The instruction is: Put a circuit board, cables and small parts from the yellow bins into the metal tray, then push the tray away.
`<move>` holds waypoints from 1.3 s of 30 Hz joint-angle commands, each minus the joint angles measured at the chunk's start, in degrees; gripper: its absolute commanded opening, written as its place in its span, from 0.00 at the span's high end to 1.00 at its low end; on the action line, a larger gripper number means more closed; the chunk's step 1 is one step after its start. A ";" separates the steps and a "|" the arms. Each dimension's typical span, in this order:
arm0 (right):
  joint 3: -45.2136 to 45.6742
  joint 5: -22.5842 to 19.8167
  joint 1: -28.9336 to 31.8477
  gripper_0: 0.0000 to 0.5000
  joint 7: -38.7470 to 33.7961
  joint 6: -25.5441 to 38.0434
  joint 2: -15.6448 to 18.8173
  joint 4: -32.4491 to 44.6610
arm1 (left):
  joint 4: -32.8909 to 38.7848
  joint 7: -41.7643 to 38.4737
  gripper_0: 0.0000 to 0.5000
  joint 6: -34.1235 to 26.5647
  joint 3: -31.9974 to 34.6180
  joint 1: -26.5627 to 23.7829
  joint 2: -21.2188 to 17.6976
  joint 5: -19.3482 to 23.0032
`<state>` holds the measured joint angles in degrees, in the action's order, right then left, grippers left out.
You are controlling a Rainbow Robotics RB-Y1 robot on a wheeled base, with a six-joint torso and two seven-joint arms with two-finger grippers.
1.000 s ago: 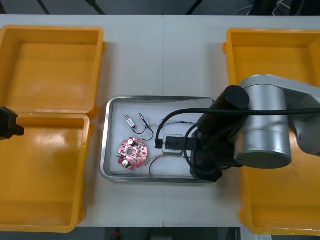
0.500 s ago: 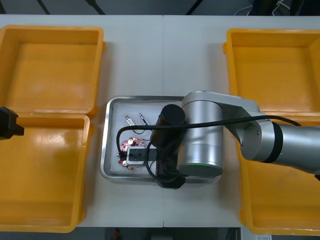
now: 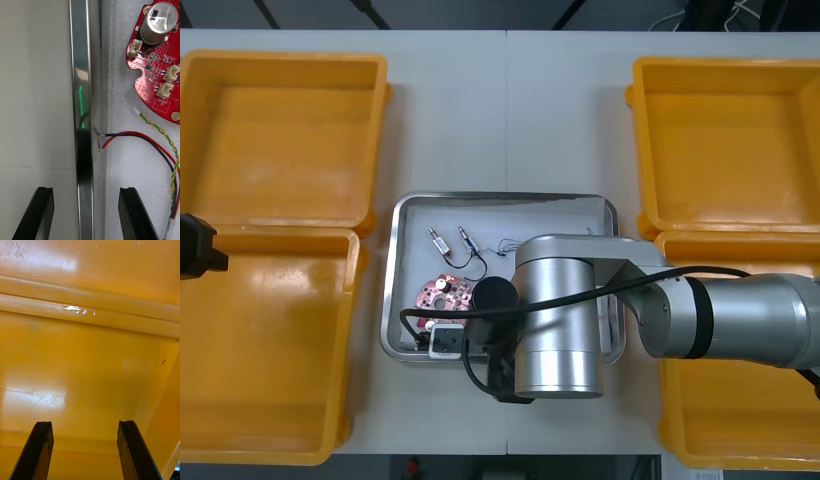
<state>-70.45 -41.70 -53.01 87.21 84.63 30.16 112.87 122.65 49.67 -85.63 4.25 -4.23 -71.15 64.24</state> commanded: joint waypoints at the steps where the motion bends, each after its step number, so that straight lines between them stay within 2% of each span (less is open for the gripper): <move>1: -1.54 2.32 -0.78 0.00 -1.96 0.10 -1.24 0.59 | 1.19 3.06 0.00 0.38 1.72 0.89 -2.51 -0.52; 34: -2.42 6.81 2.91 0.00 -2.57 0.01 -1.07 0.51 | 1.19 3.06 0.00 0.38 1.72 0.89 -2.51 -0.52; 35: -2.42 7.07 3.08 0.07 -2.57 0.01 -1.07 0.51 | 1.19 3.06 0.00 0.38 1.72 0.89 -2.51 -0.52; 36: -2.50 7.16 3.17 0.25 -2.66 0.01 -1.07 0.42 | 1.19 3.06 0.00 0.38 1.72 0.89 -2.51 -0.52; 37: -2.50 7.25 3.17 0.37 -2.66 0.01 -1.07 0.51 | 1.19 3.06 0.00 0.38 1.72 0.89 -2.51 -0.52; 39: -2.42 7.25 3.26 0.78 -2.84 0.01 -0.98 0.42 | 1.19 3.06 0.00 0.38 1.72 0.89 -2.51 -0.52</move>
<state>-72.04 -34.98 -50.52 86.76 84.64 30.16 112.71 122.65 49.67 -85.63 4.25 -4.23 -71.15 64.24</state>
